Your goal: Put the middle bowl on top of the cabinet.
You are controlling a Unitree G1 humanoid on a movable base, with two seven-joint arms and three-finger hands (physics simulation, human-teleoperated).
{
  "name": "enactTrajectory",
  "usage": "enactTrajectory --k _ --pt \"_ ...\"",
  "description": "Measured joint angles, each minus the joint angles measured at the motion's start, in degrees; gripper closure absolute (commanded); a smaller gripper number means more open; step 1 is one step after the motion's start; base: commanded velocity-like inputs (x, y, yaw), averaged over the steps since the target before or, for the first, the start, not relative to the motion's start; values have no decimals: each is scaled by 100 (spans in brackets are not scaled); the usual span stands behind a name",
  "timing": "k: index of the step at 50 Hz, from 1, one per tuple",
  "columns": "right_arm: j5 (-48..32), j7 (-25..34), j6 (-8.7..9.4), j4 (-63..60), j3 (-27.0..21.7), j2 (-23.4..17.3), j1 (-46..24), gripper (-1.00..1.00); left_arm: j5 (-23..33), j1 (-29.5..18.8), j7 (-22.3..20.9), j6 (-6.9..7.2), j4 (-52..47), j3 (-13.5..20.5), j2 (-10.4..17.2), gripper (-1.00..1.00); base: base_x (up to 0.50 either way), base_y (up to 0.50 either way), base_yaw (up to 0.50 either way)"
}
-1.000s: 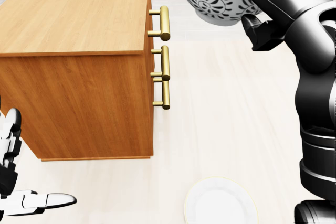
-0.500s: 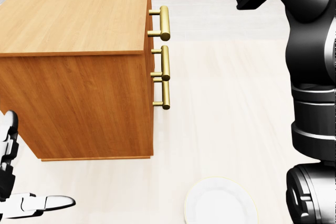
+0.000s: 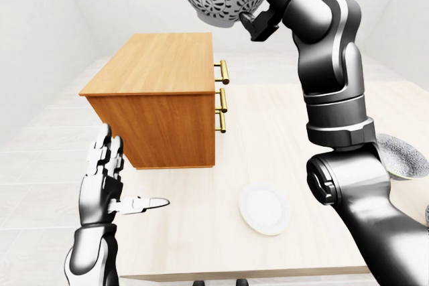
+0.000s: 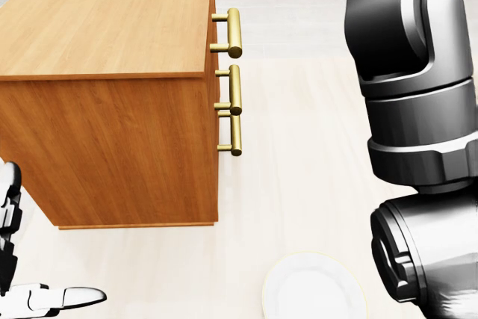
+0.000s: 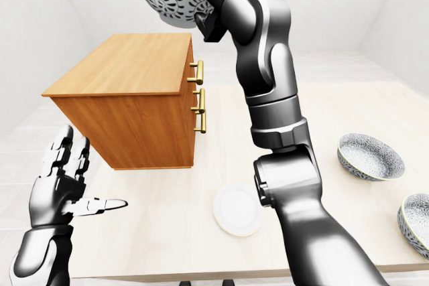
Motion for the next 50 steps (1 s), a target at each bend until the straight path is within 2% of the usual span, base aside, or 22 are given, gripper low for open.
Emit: enactTrajectory --k 13,26,40,50 --pt "36 -351 0 496 245 506 -234 100 59 191 -116 -174 -67 67 -68 -100 0 0 0" --pt "66 -850 0 1235 382 958 -442 100 142 296 -197 -232 -145 79 -154 -100 0 0 0" --pt "83 -1691 0 2607 478 1217 -834 100 196 421 -304 -385 -121 85 -228 -100 0 0 0" --pt "30 -2029 0 3183 536 1333 -996 100 212 456 -361 -448 -100 102 -260 -100 0 0 0"
